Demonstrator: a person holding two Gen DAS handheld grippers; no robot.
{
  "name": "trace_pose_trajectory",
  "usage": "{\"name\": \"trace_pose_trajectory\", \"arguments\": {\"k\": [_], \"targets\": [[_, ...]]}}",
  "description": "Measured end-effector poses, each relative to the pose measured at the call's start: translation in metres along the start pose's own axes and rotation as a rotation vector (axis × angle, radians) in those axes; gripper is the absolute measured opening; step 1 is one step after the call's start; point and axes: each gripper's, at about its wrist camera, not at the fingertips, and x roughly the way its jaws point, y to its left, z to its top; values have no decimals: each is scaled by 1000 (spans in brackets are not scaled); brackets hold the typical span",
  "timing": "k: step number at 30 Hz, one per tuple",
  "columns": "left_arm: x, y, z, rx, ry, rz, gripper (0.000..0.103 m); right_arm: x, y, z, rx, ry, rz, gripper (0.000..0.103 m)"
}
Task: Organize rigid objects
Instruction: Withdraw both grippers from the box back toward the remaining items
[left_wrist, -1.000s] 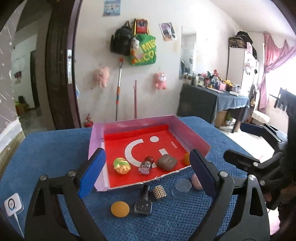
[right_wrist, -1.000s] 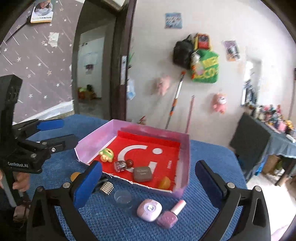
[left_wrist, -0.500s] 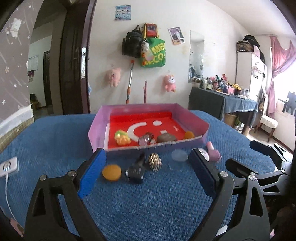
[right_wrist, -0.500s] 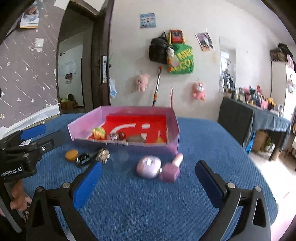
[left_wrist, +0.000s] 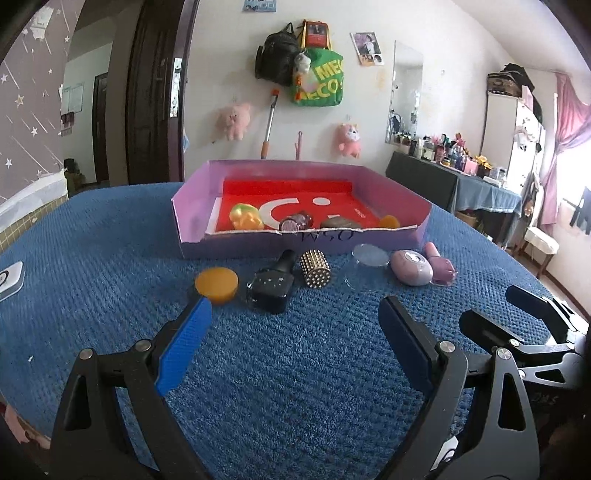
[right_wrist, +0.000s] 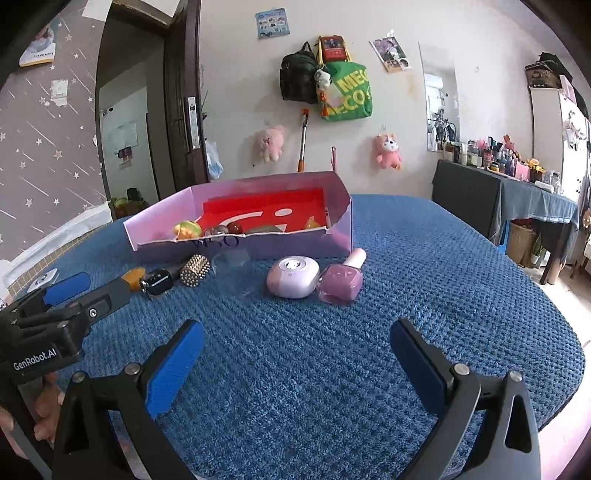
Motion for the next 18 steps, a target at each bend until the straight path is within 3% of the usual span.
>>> {"name": "trace_pose_trajectory", "arguments": {"k": [18], "targets": [[12,18,10,-25,51,-14,92,12,7,11,-27,25,11,103]]}}
